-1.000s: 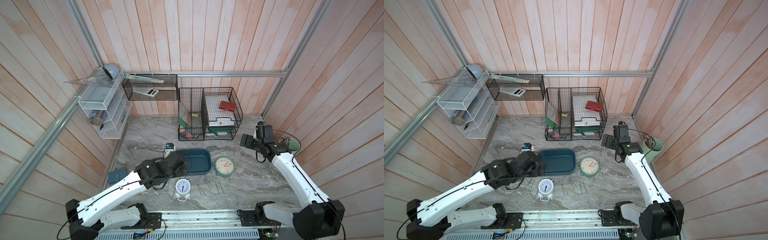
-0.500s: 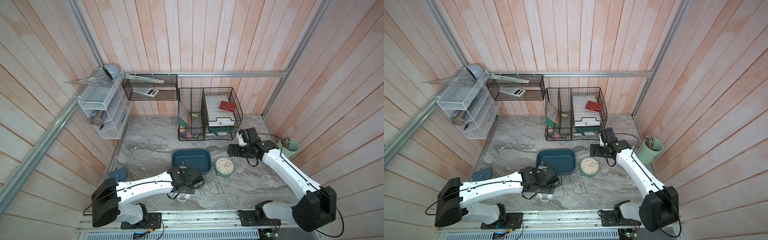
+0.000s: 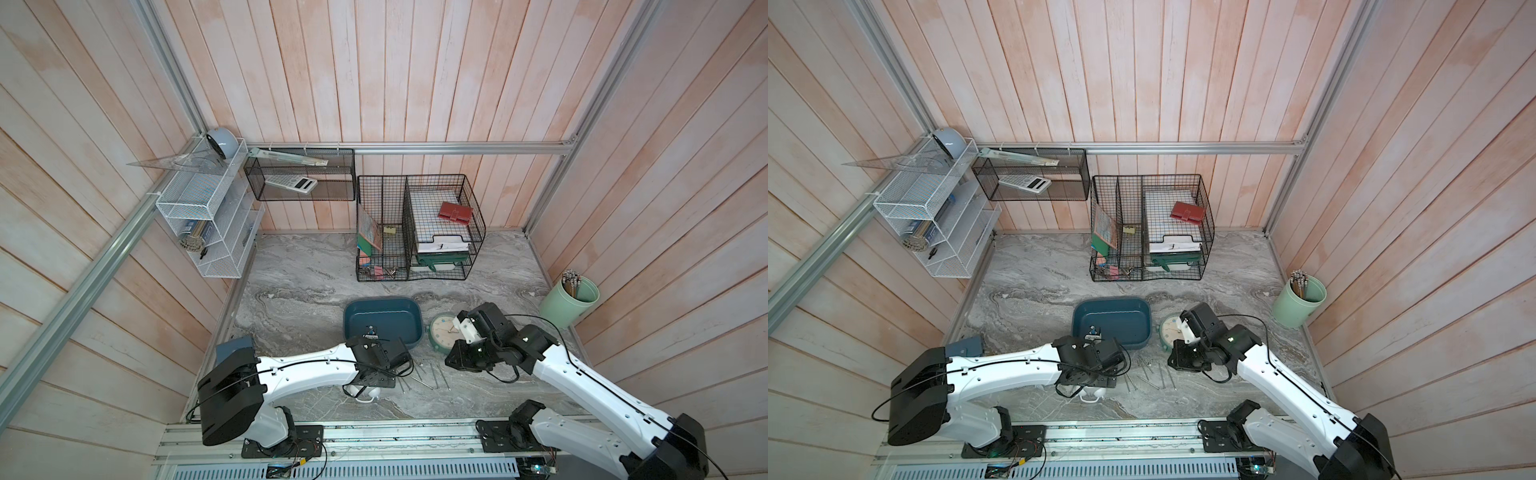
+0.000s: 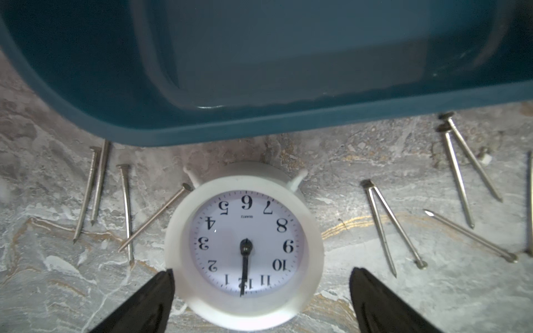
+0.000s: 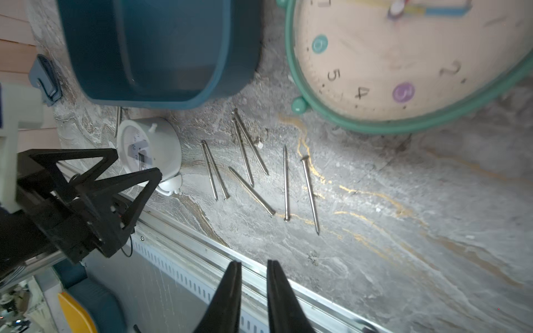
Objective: Put the nails on the desktop into the storage box
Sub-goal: Move the distractor to the center of the board.
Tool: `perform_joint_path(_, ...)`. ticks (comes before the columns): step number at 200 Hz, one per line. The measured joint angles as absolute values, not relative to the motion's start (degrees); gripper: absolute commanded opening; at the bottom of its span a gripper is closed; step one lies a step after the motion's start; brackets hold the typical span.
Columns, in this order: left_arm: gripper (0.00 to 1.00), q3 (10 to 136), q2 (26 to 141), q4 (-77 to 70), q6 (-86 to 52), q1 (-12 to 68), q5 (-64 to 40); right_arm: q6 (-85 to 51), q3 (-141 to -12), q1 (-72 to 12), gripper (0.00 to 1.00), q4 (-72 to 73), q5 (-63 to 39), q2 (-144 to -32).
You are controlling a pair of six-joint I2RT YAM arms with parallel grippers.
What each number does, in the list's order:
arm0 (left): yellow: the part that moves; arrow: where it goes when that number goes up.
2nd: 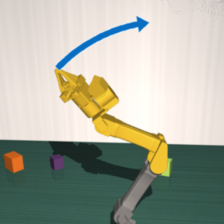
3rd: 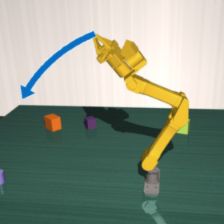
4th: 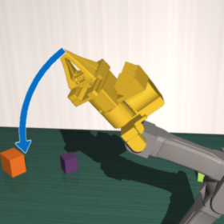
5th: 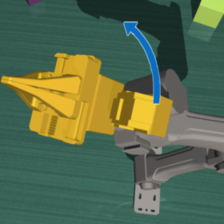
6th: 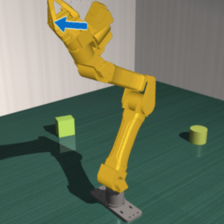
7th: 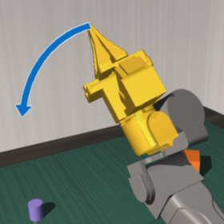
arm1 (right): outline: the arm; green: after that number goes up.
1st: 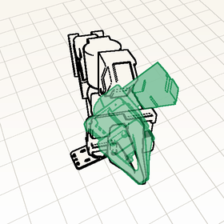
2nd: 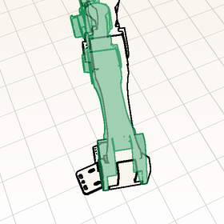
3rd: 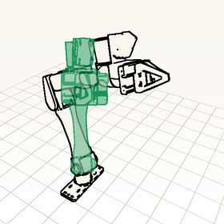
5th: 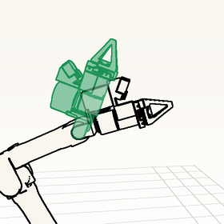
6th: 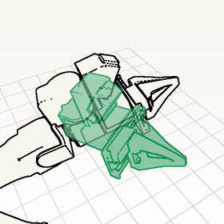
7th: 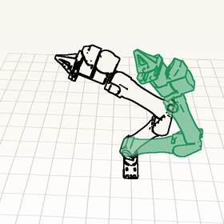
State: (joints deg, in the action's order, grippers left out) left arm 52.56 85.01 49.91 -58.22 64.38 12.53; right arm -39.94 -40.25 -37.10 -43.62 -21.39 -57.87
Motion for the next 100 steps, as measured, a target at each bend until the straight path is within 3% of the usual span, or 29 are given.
perform_joint_path(49,1.0,52.4,85.19,49.47,-57.84,64.03,12.34,-43.38,-40.25,-37.63,0.25,-34.24,-24.34,-71.7)
perform_joint_path(100,1.0,52.38,85.19,49.52,-56.97,63.94,12.1,-39.42,-46.17,-32.99,0.22,-31.97,-26.0,-85.8)
